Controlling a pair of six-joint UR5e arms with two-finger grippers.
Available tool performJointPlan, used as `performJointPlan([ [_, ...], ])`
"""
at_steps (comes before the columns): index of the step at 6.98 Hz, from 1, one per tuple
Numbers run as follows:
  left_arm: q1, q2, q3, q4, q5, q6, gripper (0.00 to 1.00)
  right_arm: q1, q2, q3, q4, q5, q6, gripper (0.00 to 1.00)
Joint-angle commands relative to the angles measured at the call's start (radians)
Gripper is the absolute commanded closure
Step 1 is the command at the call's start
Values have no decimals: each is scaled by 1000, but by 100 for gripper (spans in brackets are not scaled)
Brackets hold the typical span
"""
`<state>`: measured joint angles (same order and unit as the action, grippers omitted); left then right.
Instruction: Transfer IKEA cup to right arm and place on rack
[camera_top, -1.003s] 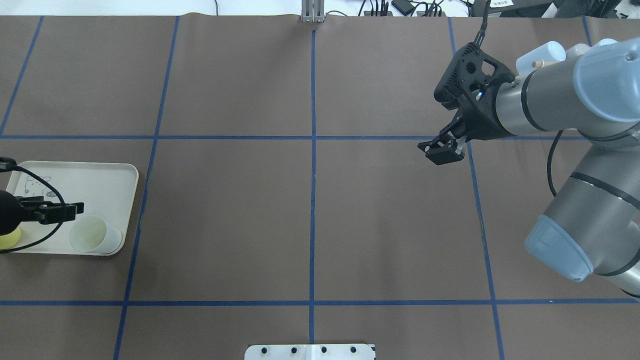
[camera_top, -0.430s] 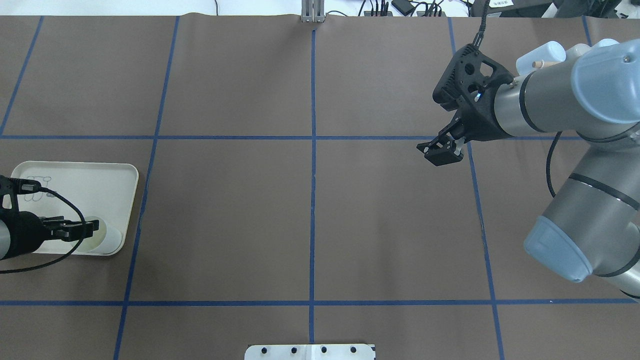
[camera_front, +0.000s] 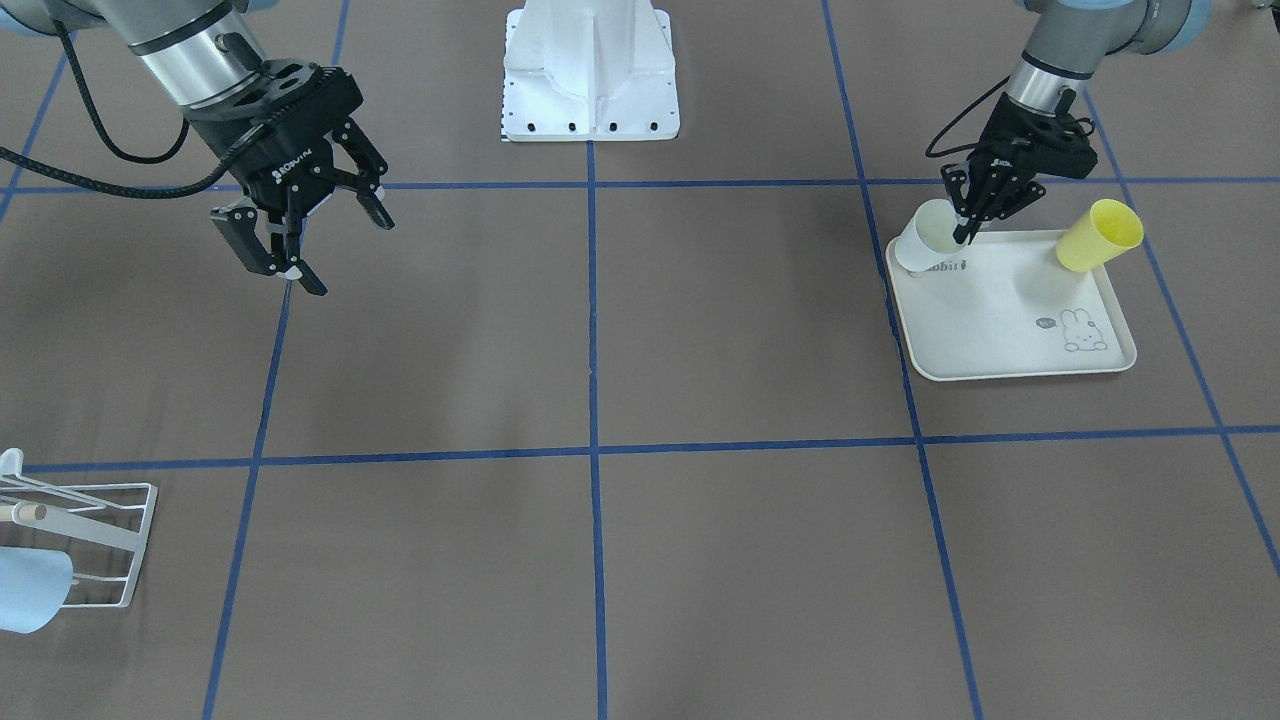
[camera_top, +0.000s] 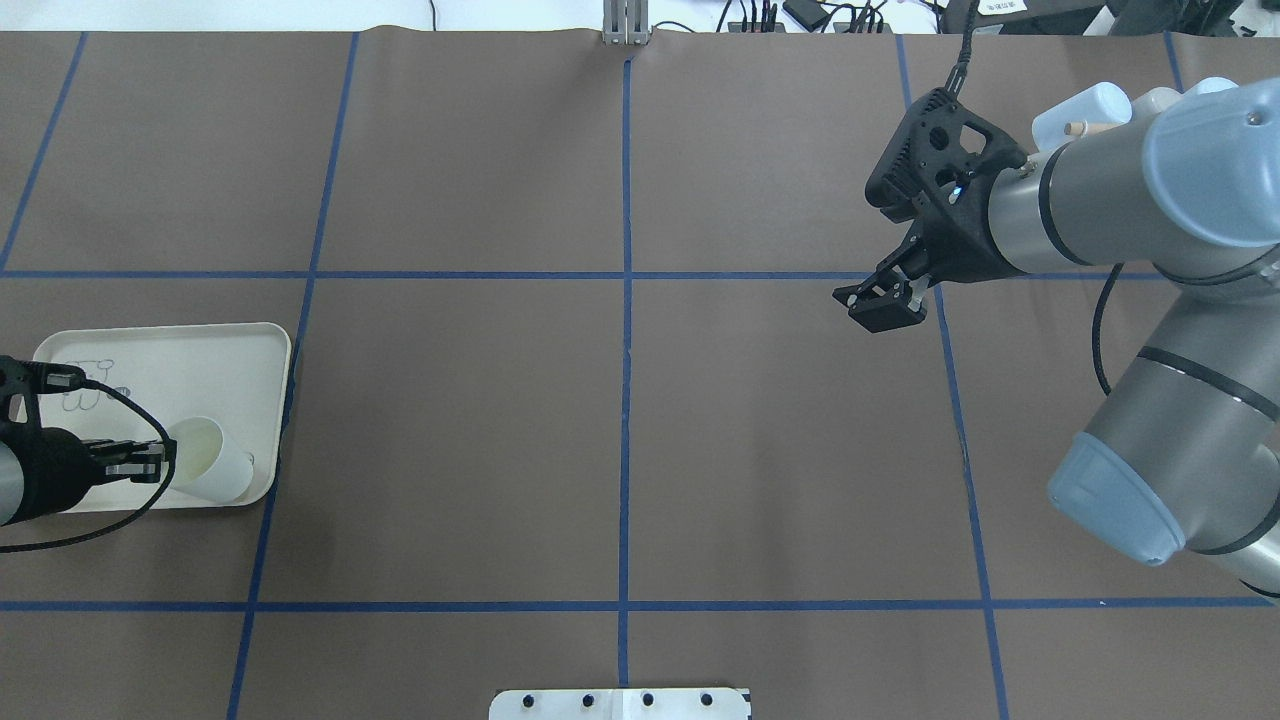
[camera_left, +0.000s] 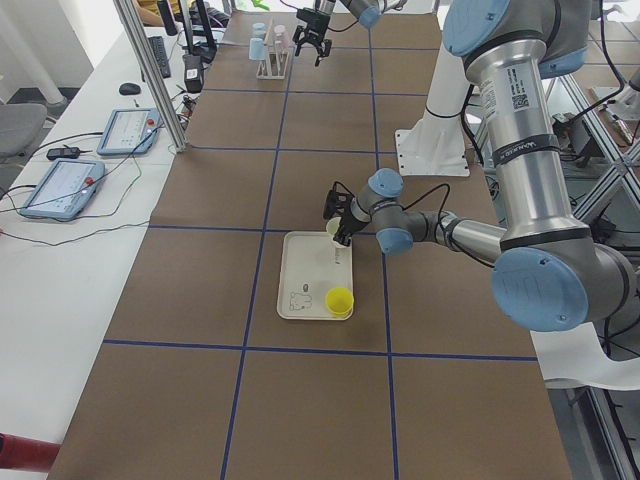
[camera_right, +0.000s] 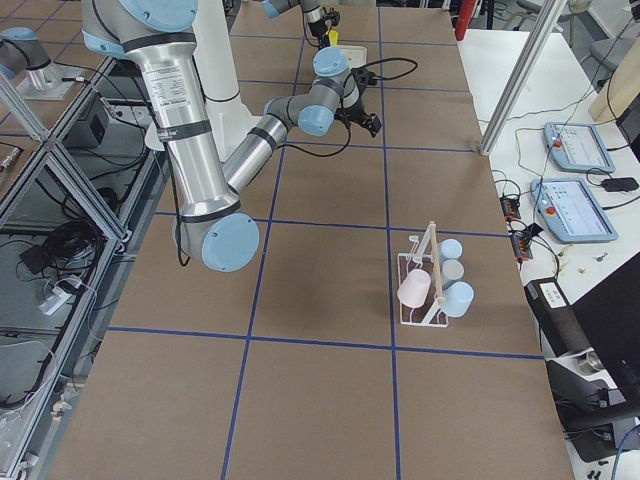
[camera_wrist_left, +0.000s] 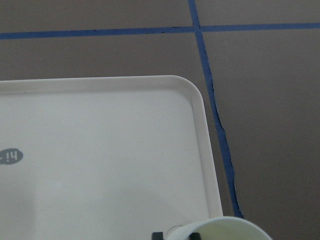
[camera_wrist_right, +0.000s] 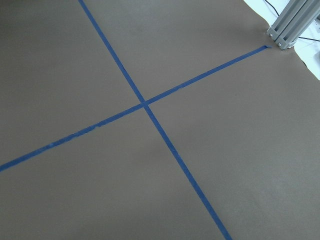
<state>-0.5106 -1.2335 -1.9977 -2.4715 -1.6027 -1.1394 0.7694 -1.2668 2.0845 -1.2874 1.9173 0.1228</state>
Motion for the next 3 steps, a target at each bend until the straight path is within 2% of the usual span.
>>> performJointPlan([
  [1,-17,8,-9,-1,-11,9,100,-2,1,0,0,-1,0,1],
  [3,-72,8,-79,5,-32,10,100,-21,9,-3,5,-1,-2,1],
])
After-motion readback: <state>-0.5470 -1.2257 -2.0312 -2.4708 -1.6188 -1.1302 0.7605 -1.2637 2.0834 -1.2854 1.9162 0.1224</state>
